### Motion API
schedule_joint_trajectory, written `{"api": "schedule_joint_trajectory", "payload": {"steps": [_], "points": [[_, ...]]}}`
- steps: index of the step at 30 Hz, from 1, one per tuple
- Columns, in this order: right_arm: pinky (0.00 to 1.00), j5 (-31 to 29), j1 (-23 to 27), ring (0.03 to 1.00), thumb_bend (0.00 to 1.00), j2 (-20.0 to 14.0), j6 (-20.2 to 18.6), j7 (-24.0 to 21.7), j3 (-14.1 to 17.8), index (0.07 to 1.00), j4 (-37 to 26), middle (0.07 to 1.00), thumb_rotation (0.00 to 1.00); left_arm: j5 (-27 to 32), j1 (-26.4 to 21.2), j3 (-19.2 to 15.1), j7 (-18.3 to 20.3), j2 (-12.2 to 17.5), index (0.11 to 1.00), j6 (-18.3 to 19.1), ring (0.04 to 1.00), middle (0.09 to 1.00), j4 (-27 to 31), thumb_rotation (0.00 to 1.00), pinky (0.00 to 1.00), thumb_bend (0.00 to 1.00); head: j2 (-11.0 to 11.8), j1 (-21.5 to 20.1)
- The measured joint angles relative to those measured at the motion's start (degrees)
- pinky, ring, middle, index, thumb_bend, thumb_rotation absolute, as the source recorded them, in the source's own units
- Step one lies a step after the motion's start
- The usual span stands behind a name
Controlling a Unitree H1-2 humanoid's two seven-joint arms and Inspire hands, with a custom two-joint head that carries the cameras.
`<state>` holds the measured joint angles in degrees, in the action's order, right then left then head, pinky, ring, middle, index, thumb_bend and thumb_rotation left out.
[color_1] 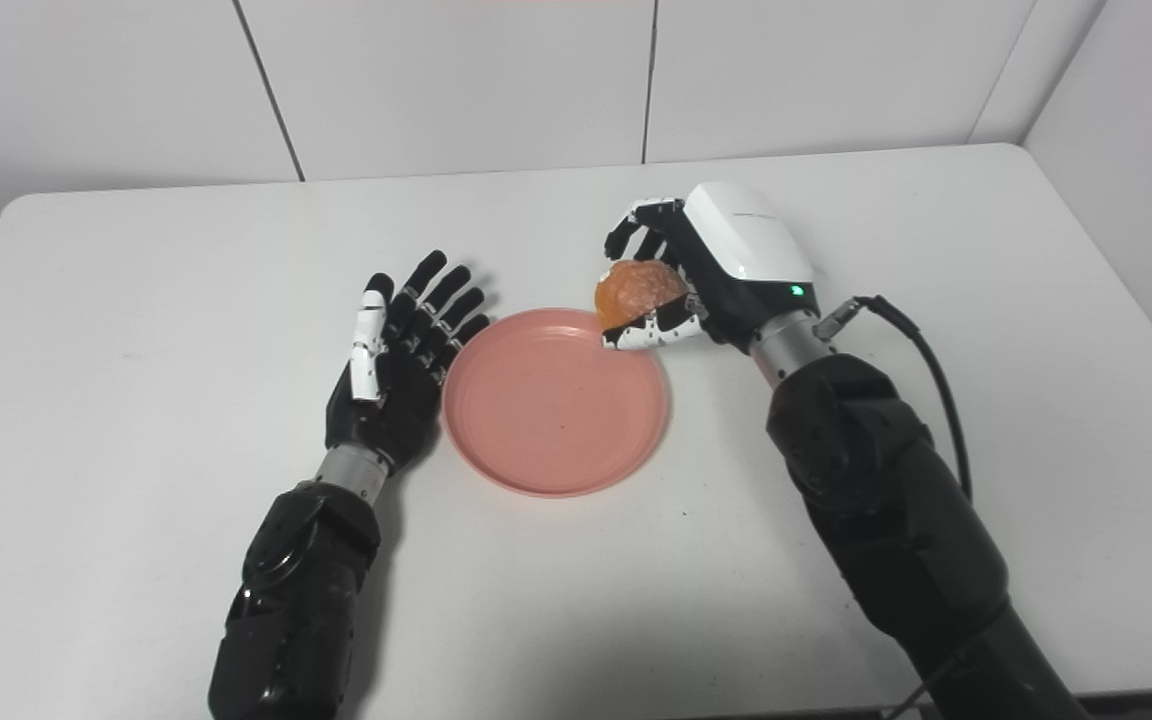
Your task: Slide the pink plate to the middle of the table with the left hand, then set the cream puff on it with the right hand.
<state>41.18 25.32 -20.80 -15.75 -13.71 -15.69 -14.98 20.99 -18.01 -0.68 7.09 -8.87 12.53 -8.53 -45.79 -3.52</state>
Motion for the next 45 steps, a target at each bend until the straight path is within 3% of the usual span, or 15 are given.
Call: {"api": "schedule_joint_trajectory", "payload": {"steps": [6, 12, 20, 23, 29, 34, 45], "points": [[0.32, 0.5, 0.0, 0.377, 0.52, 1.2, 2.0, 0.0, -1.4, 0.535, 0.5, 0.429, 0.0, -0.2, 0.0, 0.2, -0.5, -0.8, 0.889, 0.0, 0.894, 0.898, -0.1, 1.0, 0.89, 0.39, -0.1, 2.7], [0.32, 0.5, 0.0, 0.398, 0.52, 2.8, 2.1, -1.4, -2.4, 0.536, 0.8, 0.438, 0.0, -1.2, 0.0, 0.9, -0.5, -1.3, 0.886, 0.0, 0.892, 0.897, -0.1, 1.0, 0.89, 0.39, -0.4, 3.1], [0.28, 0.7, 0.1, 0.357, 0.52, 5.7, 2.5, -1.6, -4.1, 0.538, 4.0, 0.424, 0.0, -1.2, 0.0, 0.9, -0.5, -1.6, 0.887, 0.0, 0.889, 0.897, -0.1, 1.0, 0.89, 0.4, -1.1, 2.3], [0.26, 1.3, -0.1, 0.336, 0.52, 6.0, 2.5, -1.9, -4.8, 0.537, 4.1, 0.417, 0.0, -1.4, 0.0, 0.9, -0.5, -1.6, 0.889, 0.1, 0.89, 0.898, 0.0, 1.0, 0.89, 0.4, -1.1, 2.1], [0.31, 1.6, -0.6, 0.39, 0.52, 6.5, 2.5, -2.7, -5.2, 0.534, 4.7, 0.435, 0.0, -1.4, 0.0, 0.8, -0.6, -1.6, 0.887, 1.4, 0.886, 0.894, 0.5, 1.0, 0.88, 0.4, -1.5, 1.1], [0.26, 1.3, -1.0, 0.33, 0.53, 6.4, 2.6, -3.0, -5.7, 0.496, 4.8, 0.467, 0.0, -1.4, 0.1, 0.7, -0.6, -1.6, 0.889, 1.8, 0.883, 0.891, 1.0, 1.0, 0.88, 0.4, -1.8, 0.4], [0.33, 2.7, -1.9, 0.416, 0.52, 5.8, 2.6, -3.4, -5.8, 0.529, 4.7, 0.446, 0.0, -1.1, 0.4, 0.1, -0.7, -1.5, 0.89, 2.8, 0.887, 0.894, 1.9, 1.0, 0.89, 0.4, -2.2, -1.8]]}}
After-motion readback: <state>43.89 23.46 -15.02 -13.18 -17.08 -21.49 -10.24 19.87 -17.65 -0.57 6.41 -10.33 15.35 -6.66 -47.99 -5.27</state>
